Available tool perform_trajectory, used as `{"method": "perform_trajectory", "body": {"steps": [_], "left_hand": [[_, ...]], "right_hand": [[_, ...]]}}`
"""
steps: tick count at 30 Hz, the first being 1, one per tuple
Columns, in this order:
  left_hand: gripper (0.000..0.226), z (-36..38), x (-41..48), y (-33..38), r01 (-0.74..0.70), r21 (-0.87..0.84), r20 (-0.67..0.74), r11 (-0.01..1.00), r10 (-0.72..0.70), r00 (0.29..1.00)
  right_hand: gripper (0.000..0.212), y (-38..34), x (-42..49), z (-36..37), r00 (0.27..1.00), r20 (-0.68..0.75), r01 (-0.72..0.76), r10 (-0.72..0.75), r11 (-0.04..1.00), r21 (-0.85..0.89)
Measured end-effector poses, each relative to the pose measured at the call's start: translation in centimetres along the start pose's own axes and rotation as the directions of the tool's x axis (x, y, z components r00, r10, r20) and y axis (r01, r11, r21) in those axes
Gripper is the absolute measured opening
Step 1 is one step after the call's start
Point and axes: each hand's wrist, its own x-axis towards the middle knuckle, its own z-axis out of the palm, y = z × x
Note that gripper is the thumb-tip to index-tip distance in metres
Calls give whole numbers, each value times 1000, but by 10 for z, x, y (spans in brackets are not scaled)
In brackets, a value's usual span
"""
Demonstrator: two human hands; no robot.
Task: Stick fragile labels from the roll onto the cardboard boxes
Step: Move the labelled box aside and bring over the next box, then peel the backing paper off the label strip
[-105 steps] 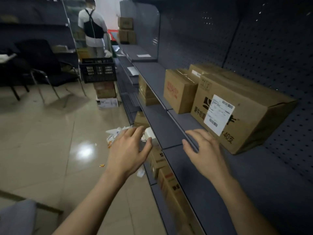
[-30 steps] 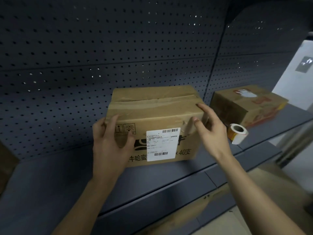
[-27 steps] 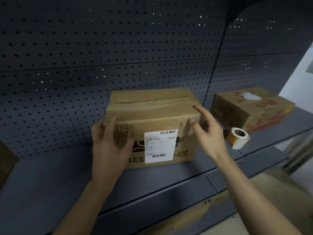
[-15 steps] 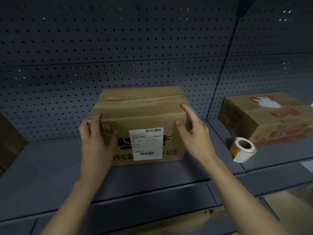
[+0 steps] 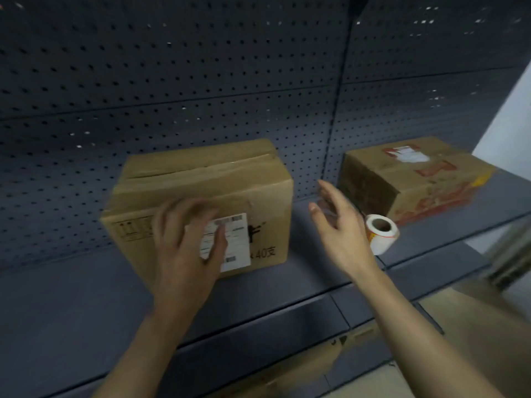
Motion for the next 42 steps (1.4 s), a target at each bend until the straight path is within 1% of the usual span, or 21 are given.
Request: {"method": "perform_trajectory", "body": {"steps": [3,4,6,8,10,11,13,16,18,21,24,27,32,35,36,38,39,40,42], "left_hand": [[9,29,0,33,-81,-180,64,980,93,994],[10,40,-1,43,-90,-238,98,967,116,988],[17,63,-4,61,-68,-322,200,944,138,970],[24,84,-5,79,14,-353,339,935,114,934],[22,107,-7,98,123,-377,475,918,78,877],[19,119,-8,106,161,-390,518,907,72,852],[20,143,-10,120,229,-387,590,893,49,806],[26,175,-12,136,312,-314,671,897,-22,741],[29,191,-12,145,338,-236,699,911,-83,710],[32,210,-10,157,366,-137,724,920,-159,671],[33,225,-9,166,390,-104,725,915,-199,659],[33,238,-8,169,433,-101,742,896,-222,633],[29,255,-9,173,420,-122,739,899,-200,643],[16,258,-10,175,416,-149,727,897,-186,661],[19,258,-10,174,441,-176,727,880,-186,661],[36,256,-9,172,537,-238,745,809,-203,635],[41,255,-8,171,578,-258,755,774,-211,620],[41,254,-6,169,605,-270,763,749,-217,609],[31,251,-4,165,645,-278,783,712,-222,582]], "right_hand": [[33,25,-11,-29,992,-116,-54,44,995,-82],[29,34,-14,-40,987,-144,-88,70,989,-122],[23,53,-21,-60,976,-175,-163,130,969,-186],[18,72,-28,-79,961,-203,-233,189,947,-223],[21,89,-32,-93,936,-235,-322,264,909,-264],[25,98,-33,-99,923,-242,-363,301,890,-277],[36,113,-31,-107,901,-228,-425,369,856,-295],[52,129,-22,-113,878,-186,-479,441,815,-326],[55,135,-15,-114,870,-145,-492,471,810,-320],[47,138,-10,-113,892,-84,-445,443,833,-328],[51,140,-9,-111,922,-27,-376,386,877,-298],[55,145,-8,-110,932,-21,-355,362,898,-259],[57,148,-10,-108,945,-38,-326,325,926,-192],[54,149,-10,-106,952,-45,-306,303,941,-142],[52,149,-10,-106,953,-51,-302,297,945,-124],[49,147,-8,-107,956,-65,-293,287,950,-106],[49,147,-7,-107,957,-70,-287,281,953,-94],[48,147,-7,-107,957,-77,-287,281,955,-82],[48,147,-6,-107,950,-95,-302,296,952,-49]]}}
